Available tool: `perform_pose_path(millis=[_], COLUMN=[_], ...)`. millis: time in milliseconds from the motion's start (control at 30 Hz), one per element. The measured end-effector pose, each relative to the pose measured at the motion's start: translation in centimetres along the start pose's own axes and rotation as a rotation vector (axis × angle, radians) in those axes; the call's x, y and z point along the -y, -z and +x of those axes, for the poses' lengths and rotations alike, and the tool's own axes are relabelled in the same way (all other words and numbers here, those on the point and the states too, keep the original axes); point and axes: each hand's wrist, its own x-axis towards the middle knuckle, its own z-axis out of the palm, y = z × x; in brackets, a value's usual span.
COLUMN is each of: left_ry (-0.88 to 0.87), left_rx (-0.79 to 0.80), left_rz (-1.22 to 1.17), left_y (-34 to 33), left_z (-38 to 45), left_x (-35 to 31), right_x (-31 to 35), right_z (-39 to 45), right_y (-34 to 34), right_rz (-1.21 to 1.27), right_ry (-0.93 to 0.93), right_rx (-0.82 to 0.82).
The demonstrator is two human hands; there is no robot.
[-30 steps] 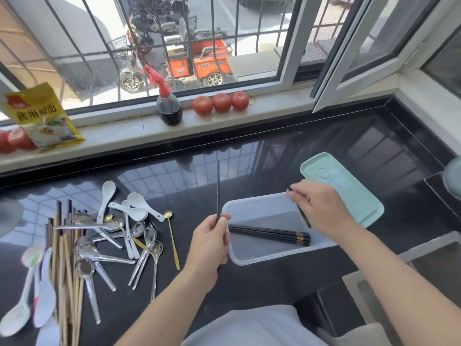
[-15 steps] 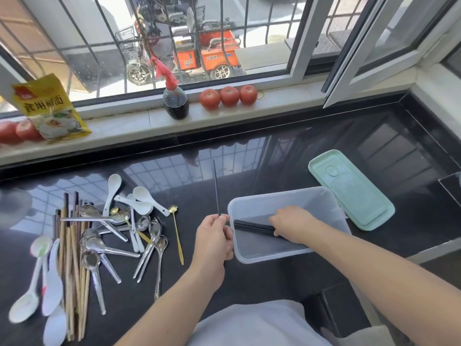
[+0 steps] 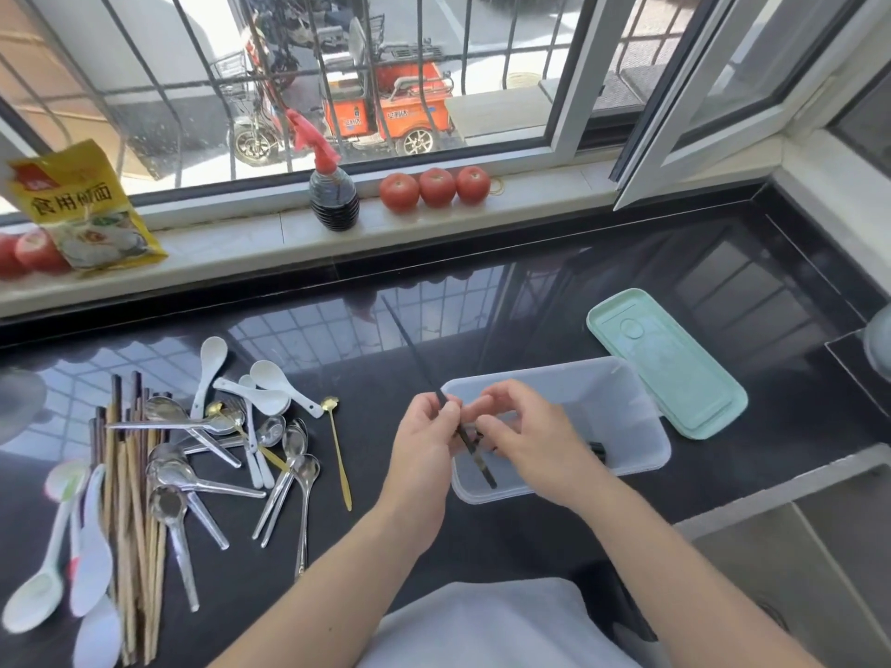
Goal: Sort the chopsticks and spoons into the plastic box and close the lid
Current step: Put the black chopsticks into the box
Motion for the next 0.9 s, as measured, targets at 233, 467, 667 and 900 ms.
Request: perform_pose_path(millis=[233, 467, 667, 900], left_ry=[-0.068, -0.064, 0.071, 0.142], left_rx=[0.099, -0.02, -0.316, -0.308], left_rz=[-0.037, 0.177, 0.154, 0.226], left_y=[-0.6, -0.1, 1.5, 1.0], left_z=[-0.7, -0.2, 0.3, -0.4], left_x=[0.5, 0.6, 0.8, 1.3], right_x=[0.5, -1.6, -6.7, -7.2], right_z=[-1.6, 0.9, 5.1, 6.2], right_y=[-0.6, 1.9, 8.0, 4.7], right_rz=[0.057, -0.311, -1.061, -1.438], right_ry=[0.014, 0.272, -0.022, 0.027], right_rx=[-0.034, -0.234, 0.19, 0.441])
